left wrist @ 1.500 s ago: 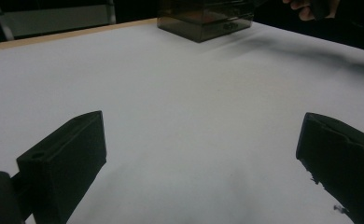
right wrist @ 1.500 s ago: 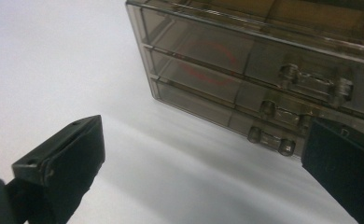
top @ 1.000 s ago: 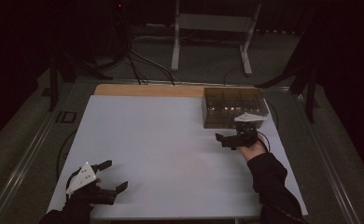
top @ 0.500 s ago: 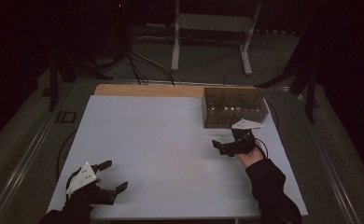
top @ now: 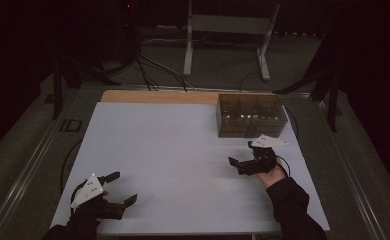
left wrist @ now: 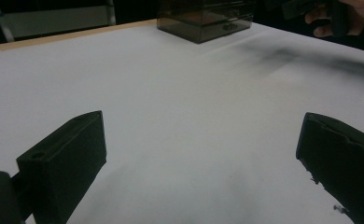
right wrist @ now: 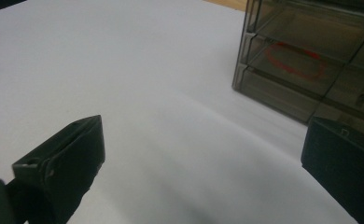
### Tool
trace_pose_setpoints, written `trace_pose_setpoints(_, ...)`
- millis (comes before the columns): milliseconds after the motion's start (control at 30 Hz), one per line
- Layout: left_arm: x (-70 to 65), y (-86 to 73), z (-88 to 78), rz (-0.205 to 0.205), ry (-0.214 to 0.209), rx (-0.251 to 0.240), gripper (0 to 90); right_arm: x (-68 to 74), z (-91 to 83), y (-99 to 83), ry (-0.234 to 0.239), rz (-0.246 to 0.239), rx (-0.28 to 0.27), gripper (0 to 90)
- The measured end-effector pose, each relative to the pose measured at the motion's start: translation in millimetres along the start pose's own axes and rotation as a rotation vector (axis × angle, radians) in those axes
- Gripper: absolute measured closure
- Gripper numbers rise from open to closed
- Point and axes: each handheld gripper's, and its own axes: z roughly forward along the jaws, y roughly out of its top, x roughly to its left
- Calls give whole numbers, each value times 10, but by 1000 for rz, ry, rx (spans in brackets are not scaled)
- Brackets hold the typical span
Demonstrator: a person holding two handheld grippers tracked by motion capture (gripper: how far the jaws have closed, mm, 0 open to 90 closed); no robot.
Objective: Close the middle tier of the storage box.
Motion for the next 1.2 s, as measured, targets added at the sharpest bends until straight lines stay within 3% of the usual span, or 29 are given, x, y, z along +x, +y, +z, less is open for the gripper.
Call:
trace_pose_setpoints(333,0,1,4,-2,0,-3,33,92,-67,-163,2,-57,5,0)
trace_pose_setpoints(700,-2,5,5,-4,-1,-6,33,150,-232,-335,31,-56,-18,0)
trace_pose_setpoints(1200,4,3,5,-3,-3,-3,33,118,-416,-579,13,-64,-2,0)
